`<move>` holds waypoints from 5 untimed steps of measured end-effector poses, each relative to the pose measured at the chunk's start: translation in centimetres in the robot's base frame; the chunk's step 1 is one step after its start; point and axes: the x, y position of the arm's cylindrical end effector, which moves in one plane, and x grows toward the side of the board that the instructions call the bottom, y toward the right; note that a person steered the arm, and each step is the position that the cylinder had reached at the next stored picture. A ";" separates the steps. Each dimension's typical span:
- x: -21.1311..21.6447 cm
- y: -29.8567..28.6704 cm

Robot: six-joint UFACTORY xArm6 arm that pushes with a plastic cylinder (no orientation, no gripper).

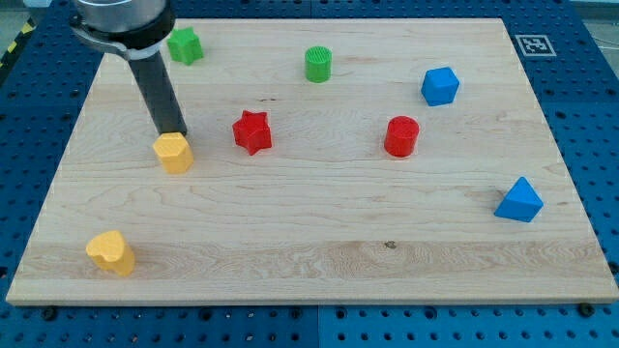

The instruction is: Push the yellow hexagon to the top of the yellow heart

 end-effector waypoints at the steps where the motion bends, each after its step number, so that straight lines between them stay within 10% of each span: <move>1: 0.1 0.0; 5: 4.5 0.0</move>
